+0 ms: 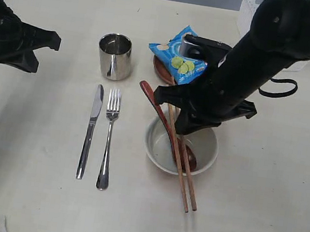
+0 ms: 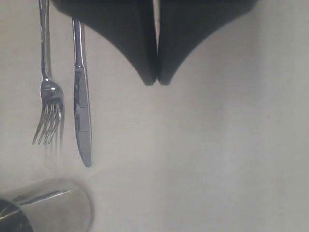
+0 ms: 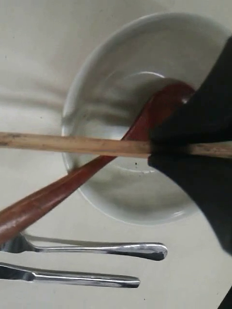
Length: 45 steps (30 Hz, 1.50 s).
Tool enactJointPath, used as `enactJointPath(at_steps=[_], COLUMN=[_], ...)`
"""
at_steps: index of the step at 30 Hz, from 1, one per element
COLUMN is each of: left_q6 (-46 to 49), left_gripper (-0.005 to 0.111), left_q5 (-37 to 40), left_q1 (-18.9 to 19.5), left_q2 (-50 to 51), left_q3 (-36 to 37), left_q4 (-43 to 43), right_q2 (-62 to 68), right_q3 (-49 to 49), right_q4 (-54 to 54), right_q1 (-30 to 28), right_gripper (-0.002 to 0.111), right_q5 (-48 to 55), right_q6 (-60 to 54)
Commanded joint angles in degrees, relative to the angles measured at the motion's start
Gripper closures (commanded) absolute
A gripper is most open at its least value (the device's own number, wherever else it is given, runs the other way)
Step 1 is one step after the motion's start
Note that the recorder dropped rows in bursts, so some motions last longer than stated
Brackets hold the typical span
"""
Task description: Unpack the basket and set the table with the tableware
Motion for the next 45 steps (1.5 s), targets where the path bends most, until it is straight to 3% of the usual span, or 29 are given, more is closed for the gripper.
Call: enactJointPath(at_steps=[1, 30, 32, 38, 45], left_q6=[0.0, 0.0, 0.0, 0.0, 0.0], left_gripper=[0.107, 0.107, 0.107, 0.107, 0.107], left_q5=[0.1, -0.1, -0.1, -0.1, -0.1], left_q1=[-0.4, -0.4, -0.4, -0.4, -0.4], left_q2=[-0.1, -0.1, -0.1, -0.1, -0.1], left_q3=[0.4, 0.4, 0.4, 0.4, 0.4], left_q4=[-0.3, -0.4, -0.4, -0.4, -0.4], right_q2=[0.5, 0.6, 0.6, 0.6, 0.6], right_q3=[0.1, 0.1, 0.1, 0.1, 0.1], right_q4=[-1.6, -3.0, -3.0, -2.7, -2.3], right_q1=[0.1, 0.1, 0.1, 0.1, 0.1], right_gripper=[0.109, 0.108, 0.103, 0.074, 0.074], right_q5=[-1.0, 0.6, 0.6, 0.6, 0.7], right_q6=[1.6, 2.2, 2.2, 2.2, 2.4])
